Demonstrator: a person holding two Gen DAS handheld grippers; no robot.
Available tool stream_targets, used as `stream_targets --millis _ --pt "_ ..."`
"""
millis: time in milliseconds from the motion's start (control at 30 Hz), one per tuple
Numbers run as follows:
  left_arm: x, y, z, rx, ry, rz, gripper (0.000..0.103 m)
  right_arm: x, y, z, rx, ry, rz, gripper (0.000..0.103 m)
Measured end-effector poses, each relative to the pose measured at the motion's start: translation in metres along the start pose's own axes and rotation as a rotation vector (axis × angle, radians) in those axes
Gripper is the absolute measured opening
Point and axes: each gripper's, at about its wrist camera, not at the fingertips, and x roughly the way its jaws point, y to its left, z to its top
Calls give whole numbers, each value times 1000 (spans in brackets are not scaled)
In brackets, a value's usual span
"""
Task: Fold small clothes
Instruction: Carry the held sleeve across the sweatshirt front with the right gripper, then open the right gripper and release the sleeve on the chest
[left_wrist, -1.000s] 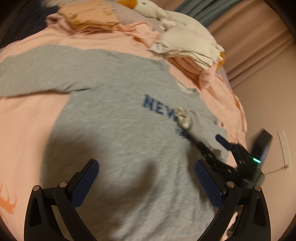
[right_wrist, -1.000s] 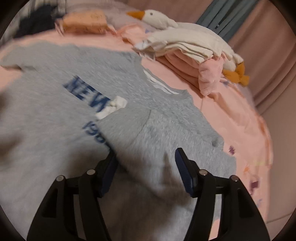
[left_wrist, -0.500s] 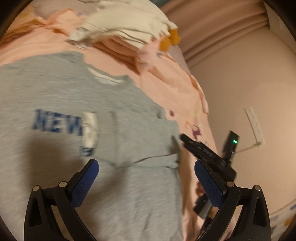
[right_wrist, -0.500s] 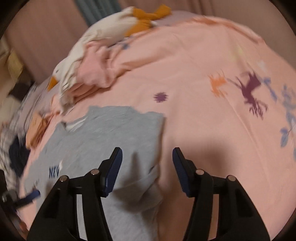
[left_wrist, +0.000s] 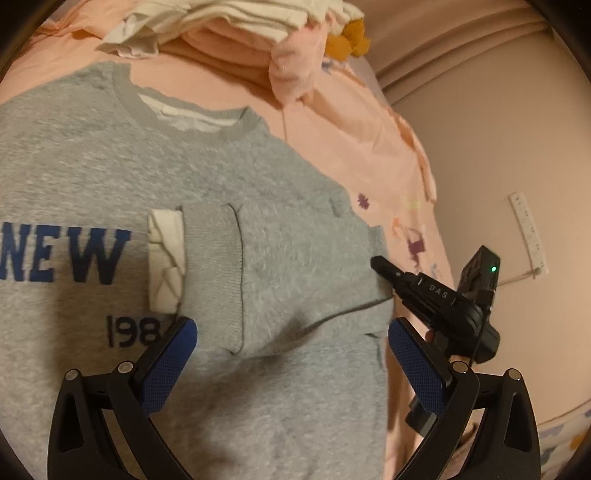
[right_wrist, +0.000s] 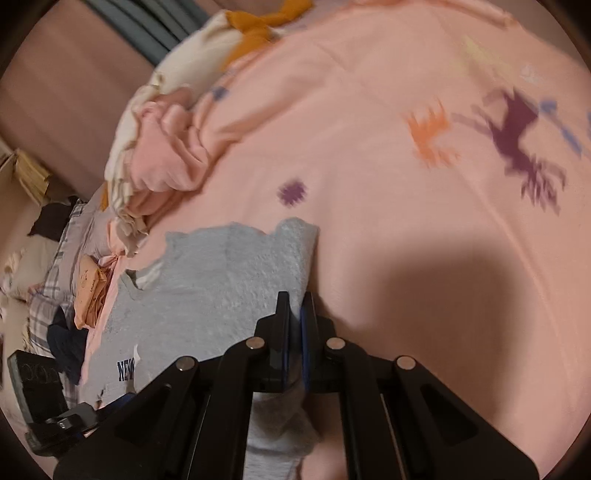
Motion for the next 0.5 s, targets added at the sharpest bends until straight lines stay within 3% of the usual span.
stream_targets --millis 100,200,267,367,500 --pt "8 1 0 12 17 36 102 5 4 -3 -10 -3 -21 9" --pt "5 5 0 4 20 17 102 -12 14 -3 -38 -66 -100 14" --pt "2 12 0 -26 22 -14 102 -29 32 -9 -126 -119 -79 14" --pt "-16 27 -3 -83 -6 -49 102 -41 55 -24 -256 -76 29 14" --pt "-51 50 -15 -121 -58 -41 102 -27 76 -51 -442 61 -7 12"
